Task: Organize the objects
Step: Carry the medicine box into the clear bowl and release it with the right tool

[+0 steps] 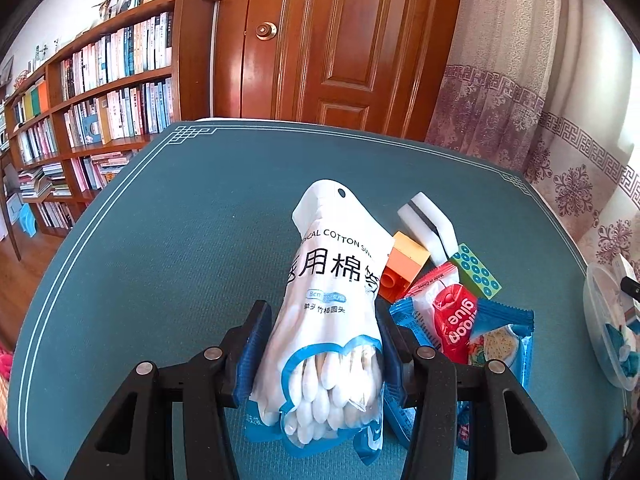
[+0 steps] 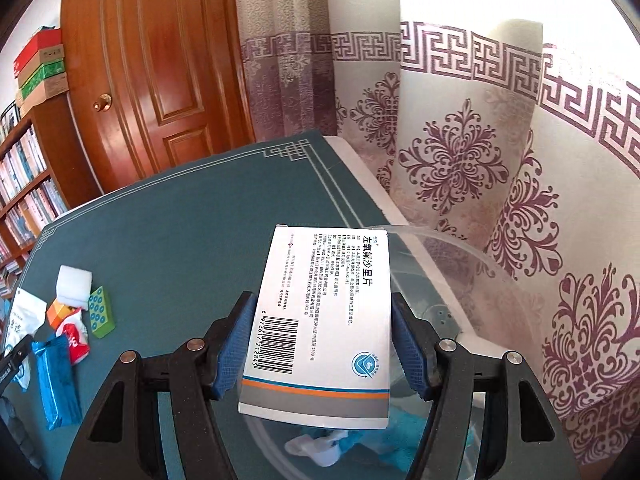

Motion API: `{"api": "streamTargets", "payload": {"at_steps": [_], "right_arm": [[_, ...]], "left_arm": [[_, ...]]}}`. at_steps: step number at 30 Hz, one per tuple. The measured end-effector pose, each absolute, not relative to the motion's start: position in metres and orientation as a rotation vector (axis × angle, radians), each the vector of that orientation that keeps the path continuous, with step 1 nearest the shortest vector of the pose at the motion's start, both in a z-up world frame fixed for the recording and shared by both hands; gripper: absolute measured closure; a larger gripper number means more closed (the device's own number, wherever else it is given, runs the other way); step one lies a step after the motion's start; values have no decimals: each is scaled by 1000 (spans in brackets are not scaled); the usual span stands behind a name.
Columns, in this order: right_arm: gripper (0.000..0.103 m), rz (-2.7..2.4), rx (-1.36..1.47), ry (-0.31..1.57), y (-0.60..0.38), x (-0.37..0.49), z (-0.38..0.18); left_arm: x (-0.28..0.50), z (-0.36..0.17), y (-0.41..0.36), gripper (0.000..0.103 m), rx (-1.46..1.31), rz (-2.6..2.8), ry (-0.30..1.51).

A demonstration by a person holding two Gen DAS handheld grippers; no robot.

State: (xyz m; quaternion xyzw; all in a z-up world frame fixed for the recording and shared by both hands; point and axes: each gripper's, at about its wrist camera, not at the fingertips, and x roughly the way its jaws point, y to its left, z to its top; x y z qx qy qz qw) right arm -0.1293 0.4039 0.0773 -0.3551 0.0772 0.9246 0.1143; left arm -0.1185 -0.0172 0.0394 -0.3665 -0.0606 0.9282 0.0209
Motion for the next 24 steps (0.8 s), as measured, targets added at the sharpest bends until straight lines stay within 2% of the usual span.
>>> {"api": "streamTargets", "payload": {"at_steps": [10,13,16,24], "right_arm": [[35,2590,-1068,264,450,-141,61],[30,2597,-1047,269,451,-133,62],[30,2609,-1033,268,450,-124,64],[30,2672,-999,175,432,-81,70]], "left_arm": [[-115,45,-14,50,-1114,2878,-188],[-115,47,-12,50,-1111,2878,-189],[-114,50,-9,50,-1107,2875,-190],[-103,66,12,49,-1059,2856,-163]]}}
